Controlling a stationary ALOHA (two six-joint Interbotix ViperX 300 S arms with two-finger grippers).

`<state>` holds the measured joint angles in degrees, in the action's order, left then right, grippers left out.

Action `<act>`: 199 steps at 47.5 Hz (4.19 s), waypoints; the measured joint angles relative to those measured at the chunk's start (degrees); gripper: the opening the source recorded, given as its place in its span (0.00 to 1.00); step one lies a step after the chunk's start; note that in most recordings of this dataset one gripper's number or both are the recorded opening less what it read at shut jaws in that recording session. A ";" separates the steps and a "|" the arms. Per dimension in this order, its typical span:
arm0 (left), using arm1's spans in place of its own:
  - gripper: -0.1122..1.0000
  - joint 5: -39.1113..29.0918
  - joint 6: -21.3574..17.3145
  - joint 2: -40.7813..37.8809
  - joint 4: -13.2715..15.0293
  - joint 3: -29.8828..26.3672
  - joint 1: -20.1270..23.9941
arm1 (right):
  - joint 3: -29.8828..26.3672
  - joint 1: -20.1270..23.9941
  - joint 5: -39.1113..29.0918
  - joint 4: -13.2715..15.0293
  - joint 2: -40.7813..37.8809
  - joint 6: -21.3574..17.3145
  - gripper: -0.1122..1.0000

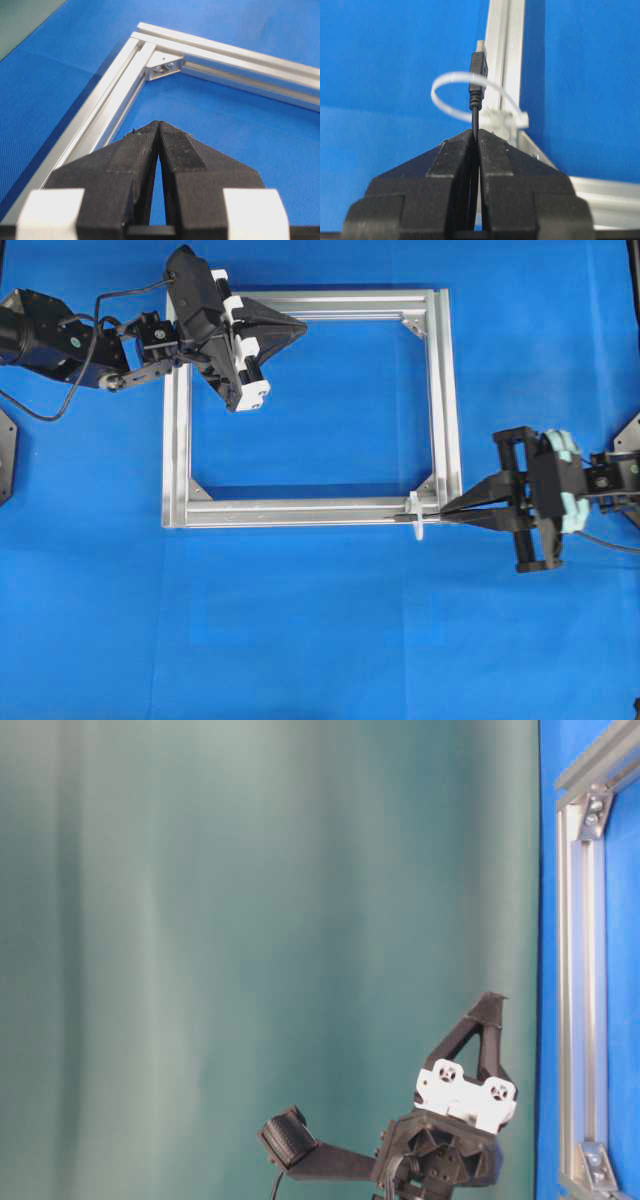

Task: Insert the wire through the string loop located on the right side.
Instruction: 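Push the USB plug through the white zip-tie loop with the right gripper, then bring the open left gripper to the plug tip beyond the loop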

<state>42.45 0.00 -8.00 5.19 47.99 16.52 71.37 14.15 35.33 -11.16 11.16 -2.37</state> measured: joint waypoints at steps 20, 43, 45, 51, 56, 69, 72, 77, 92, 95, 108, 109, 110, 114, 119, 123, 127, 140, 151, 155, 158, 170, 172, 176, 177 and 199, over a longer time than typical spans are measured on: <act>0.10 0.00 0.00 0.00 0.00 0.00 -0.26 | -2.29 -0.35 0.62 -0.09 -2.64 0.00 0.07; 0.10 0.00 0.79 1.67 0.00 3.87 -10.55 | -2.29 -0.35 0.70 -0.09 -2.64 0.00 0.07; 0.10 0.00 0.88 2.11 0.00 4.66 -13.10 | -2.29 -0.35 0.62 0.00 -2.64 0.00 0.07; 0.10 0.00 2.11 3.08 -0.09 5.98 -18.90 | -2.29 -0.35 0.70 -0.09 -2.64 0.00 0.07; 0.10 0.00 2.29 3.69 0.00 6.68 -23.55 | -2.29 -0.35 0.70 -0.09 -2.64 0.00 0.07; 0.10 -0.09 2.55 3.87 -0.09 6.86 -26.28 | -2.29 -0.35 0.70 0.00 -2.64 0.00 0.07; 0.10 -0.09 2.55 3.78 -0.09 6.68 -26.19 | -2.29 -0.44 0.70 0.00 -2.64 0.00 0.07; 0.10 -0.97 2.55 3.60 -0.09 5.36 -25.93 | -2.29 -0.44 0.62 -0.09 -2.64 0.00 0.07; 0.10 -10.37 2.46 -1.41 -0.09 -6.15 -24.52 | -2.29 -0.35 0.62 -0.09 -2.64 0.00 0.07; 0.10 -12.22 2.46 -2.64 -0.09 -8.88 -24.08 | -2.29 -0.35 0.70 -0.09 -2.64 0.00 0.07; 0.10 -18.02 2.20 -6.24 -0.09 -17.84 -23.20 | -2.29 -0.44 0.70 -0.09 -2.72 0.00 0.07; 0.10 -18.28 2.20 -6.50 -0.09 -18.37 -23.20 | -2.29 -0.44 0.62 -0.09 -2.64 0.00 0.07; 0.10 -18.72 2.20 -6.77 -0.09 -18.81 -23.20 | -2.29 -0.35 0.70 -0.09 -2.64 0.00 0.07; 0.10 -20.39 2.29 -8.00 -0.09 -20.57 -23.20 | -2.29 -0.44 0.62 0.00 -2.64 0.00 0.07; 0.10 -21.88 2.29 -8.61 -0.09 -21.62 -23.12 | -2.29 -0.35 0.70 -0.09 -2.64 0.00 0.07; 0.10 -22.15 2.20 -8.70 0.00 -21.80 -23.12 | -2.29 -0.44 0.62 -0.09 -2.64 0.00 0.07; 0.11 -22.15 2.29 -8.70 -0.09 -21.88 -23.12 | -2.29 -0.44 0.70 -0.09 -2.64 0.00 0.07; 0.47 -22.15 2.37 -8.70 -0.09 -21.88 -23.20 | -2.29 -0.44 0.70 -0.09 -2.72 0.00 0.07; 0.90 -22.15 2.37 -8.70 -0.09 -21.80 -23.82 | -2.29 -0.53 0.70 0.00 -2.64 0.00 0.07; 0.88 -22.15 2.29 -8.70 -0.09 -21.88 -23.82 | -2.29 -0.53 0.70 -0.09 -2.64 0.00 0.07; 0.88 -22.15 2.29 -8.70 -0.09 -21.88 -23.82 | -2.29 -0.62 0.70 -0.09 -2.72 0.00 0.07; 0.88 -22.24 2.29 -8.61 -0.09 -21.88 -23.82 | -2.29 -0.53 0.70 -0.09 -2.64 0.00 0.07; 0.88 -22.24 2.29 -8.70 -0.09 -21.88 -23.82 | -2.29 -0.62 0.70 0.00 -2.64 0.00 0.07; 0.88 -22.24 2.29 -9.05 -0.09 -21.88 -23.82 | -2.29 -0.62 0.70 -0.09 -2.64 0.00 0.07; 0.88 -22.15 2.29 -9.40 -0.09 -21.88 -23.82 | -2.29 -0.62 0.70 -0.09 -2.64 0.00 0.07; 0.88 -21.27 2.37 -14.59 -0.09 -23.29 -23.82 | -2.29 -0.62 0.70 -0.09 -2.64 0.00 0.07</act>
<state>21.18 2.37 -22.59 5.10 24.70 -7.29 69.08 13.54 36.04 -11.25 8.53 -2.37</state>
